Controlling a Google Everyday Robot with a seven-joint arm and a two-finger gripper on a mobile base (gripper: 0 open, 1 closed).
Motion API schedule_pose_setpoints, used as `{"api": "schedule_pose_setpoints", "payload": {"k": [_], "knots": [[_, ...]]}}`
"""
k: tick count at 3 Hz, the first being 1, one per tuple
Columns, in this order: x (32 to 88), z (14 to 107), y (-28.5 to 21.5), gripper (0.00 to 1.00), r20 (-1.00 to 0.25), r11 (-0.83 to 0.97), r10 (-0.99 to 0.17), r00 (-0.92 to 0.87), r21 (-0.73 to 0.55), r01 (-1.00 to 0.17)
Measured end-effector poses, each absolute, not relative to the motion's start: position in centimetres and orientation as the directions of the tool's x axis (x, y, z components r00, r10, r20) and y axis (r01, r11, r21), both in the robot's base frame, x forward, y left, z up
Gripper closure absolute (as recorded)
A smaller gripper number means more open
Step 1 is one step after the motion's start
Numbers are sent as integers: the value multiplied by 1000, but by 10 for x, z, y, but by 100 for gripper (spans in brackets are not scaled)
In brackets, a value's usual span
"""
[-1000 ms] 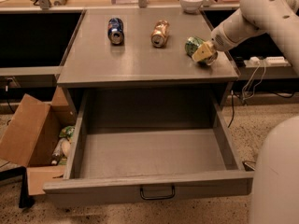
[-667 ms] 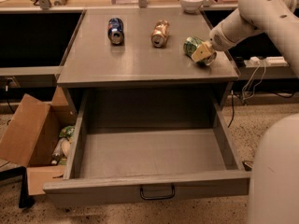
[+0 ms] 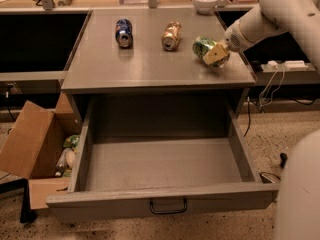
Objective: Place green can into top drawer
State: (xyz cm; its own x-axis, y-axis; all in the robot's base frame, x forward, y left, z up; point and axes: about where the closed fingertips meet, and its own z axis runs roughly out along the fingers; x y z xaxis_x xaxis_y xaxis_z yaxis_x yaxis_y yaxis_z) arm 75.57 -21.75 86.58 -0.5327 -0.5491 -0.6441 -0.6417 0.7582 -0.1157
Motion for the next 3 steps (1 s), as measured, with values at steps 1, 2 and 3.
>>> {"api": "schedule_pose_setpoints", "payload": {"k": [1, 2, 3], "knots": [[733, 908, -194, 100, -702, 635, -614, -361, -167, -754], [731, 910, -186, 100, -691, 556, -671, -269, -229, -799], [731, 910, -186, 100, -691, 556, -671, -268, -229, -799]]}}
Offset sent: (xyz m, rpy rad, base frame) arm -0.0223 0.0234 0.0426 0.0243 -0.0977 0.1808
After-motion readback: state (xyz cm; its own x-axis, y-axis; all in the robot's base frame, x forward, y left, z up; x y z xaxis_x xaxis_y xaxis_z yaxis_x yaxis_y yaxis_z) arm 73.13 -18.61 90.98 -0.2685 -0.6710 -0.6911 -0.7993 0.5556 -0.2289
